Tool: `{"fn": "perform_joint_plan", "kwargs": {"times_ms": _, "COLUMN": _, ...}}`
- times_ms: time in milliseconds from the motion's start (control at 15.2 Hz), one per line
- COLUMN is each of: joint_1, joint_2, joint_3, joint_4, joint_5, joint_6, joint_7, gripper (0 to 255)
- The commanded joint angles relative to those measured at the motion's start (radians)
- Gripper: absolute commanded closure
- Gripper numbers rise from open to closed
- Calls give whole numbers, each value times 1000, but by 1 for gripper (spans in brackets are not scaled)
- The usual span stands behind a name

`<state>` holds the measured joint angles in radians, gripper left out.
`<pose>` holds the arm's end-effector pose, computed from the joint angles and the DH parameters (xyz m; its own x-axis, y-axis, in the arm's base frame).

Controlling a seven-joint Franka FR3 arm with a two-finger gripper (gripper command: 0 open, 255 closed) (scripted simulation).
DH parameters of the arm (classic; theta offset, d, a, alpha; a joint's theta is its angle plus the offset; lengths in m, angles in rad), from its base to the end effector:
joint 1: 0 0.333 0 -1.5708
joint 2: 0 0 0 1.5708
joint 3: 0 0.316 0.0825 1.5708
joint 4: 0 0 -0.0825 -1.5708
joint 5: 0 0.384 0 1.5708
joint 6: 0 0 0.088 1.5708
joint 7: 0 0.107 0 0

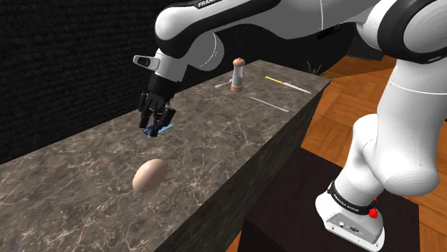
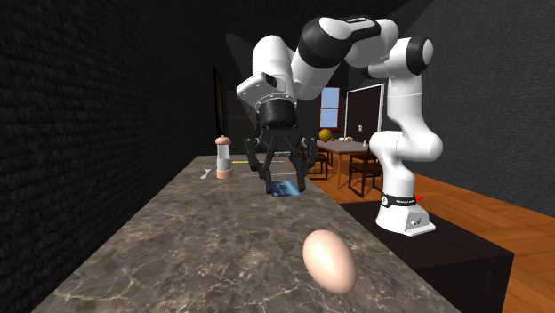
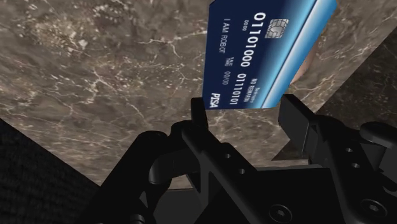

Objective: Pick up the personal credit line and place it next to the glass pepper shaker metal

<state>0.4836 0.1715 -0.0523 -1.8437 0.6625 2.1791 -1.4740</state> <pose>0.5575 0.2837 0.4556 0.0045 0.8343 0.5513 1.0000 -0.0081 0.0041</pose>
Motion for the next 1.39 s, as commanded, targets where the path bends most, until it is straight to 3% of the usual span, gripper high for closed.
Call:
{"fn": "perform_joint_plan", "kwargs": {"times_ms": 0, "joint_1": -1, "joint_2": -6, "joint_3": -2, "joint_4": 15, "joint_5": -9, "joint_6": -18, "joint_7": 14, "gripper": 255}}
{"fn": "perform_joint_plan", "kwargs": {"times_ms": 1320, "joint_1": -8, "joint_2": -42, "joint_3": -16, "joint_4": 221, "joint_5": -81, "joint_6": -227, "joint_7": 153, "gripper": 255}}
